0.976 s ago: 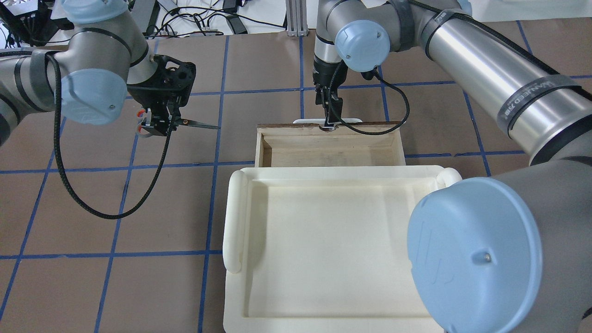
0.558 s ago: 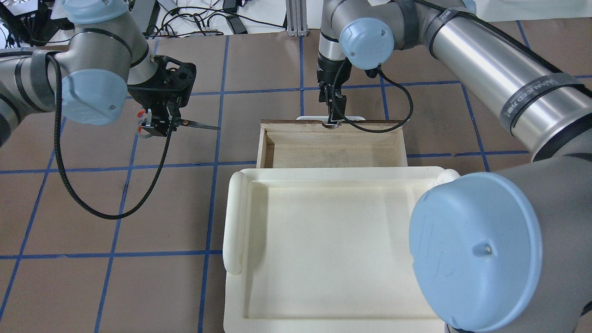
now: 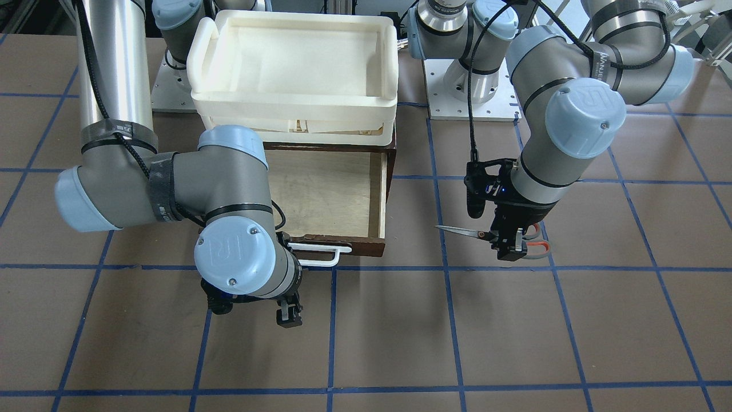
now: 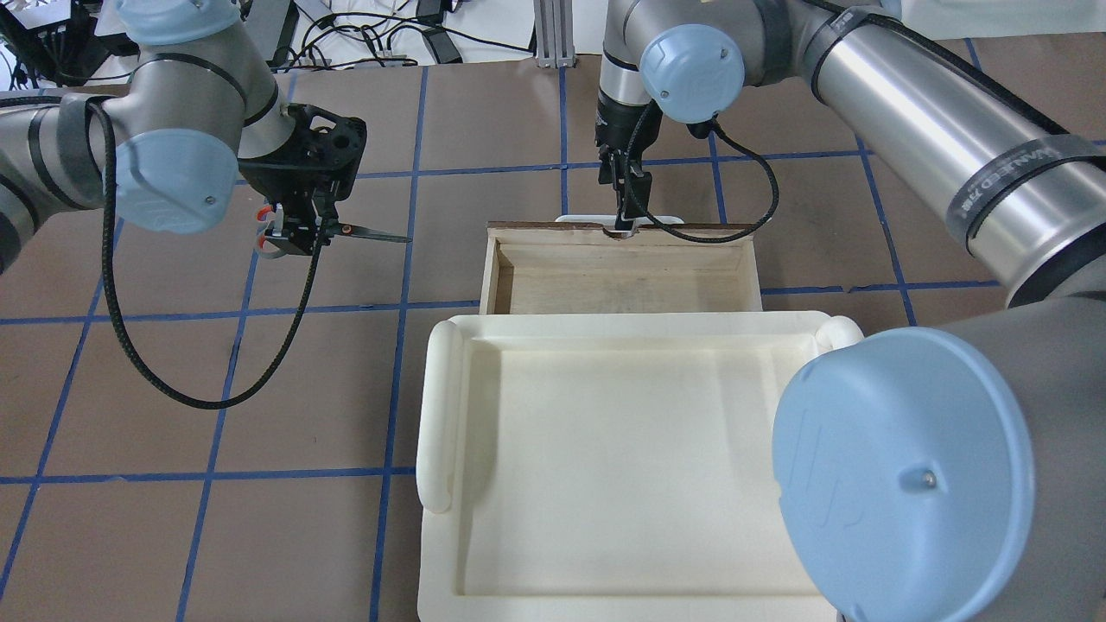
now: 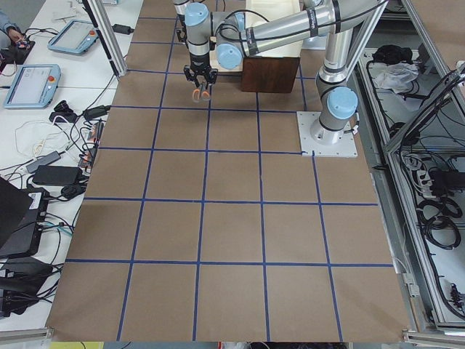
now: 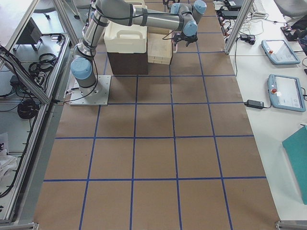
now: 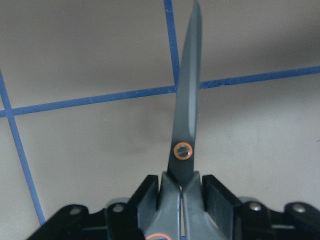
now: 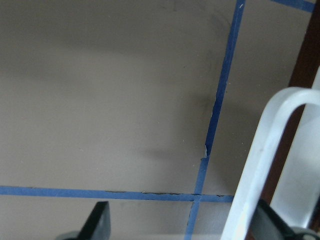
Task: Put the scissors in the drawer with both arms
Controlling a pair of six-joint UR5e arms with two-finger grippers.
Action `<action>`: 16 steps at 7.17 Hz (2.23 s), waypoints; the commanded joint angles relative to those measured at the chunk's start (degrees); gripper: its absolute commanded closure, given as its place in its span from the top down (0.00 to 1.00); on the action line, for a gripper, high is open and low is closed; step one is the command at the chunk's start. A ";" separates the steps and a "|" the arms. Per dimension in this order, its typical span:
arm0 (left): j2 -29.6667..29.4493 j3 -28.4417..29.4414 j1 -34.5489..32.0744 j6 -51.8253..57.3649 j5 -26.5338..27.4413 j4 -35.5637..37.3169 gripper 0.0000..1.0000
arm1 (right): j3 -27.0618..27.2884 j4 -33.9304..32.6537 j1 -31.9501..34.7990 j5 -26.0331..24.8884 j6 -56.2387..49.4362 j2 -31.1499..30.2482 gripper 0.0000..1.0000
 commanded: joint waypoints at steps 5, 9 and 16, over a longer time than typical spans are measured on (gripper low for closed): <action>3.03 1.31 -1.30 -0.62 -0.90 -3.57 0.00 | 0.25 1.03 -1.06 -8.05 -24.81 -9.84 1.00; 5.77 2.02 -17.35 -23.94 -0.11 -4.99 0.00 | 3.83 4.29 -7.21 -12.90 -59.53 -18.27 1.00; -2.30 7.54 -29.08 -38.15 -3.09 -4.82 0.00 | 7.63 4.46 -17.16 -16.17 -86.52 -25.92 1.00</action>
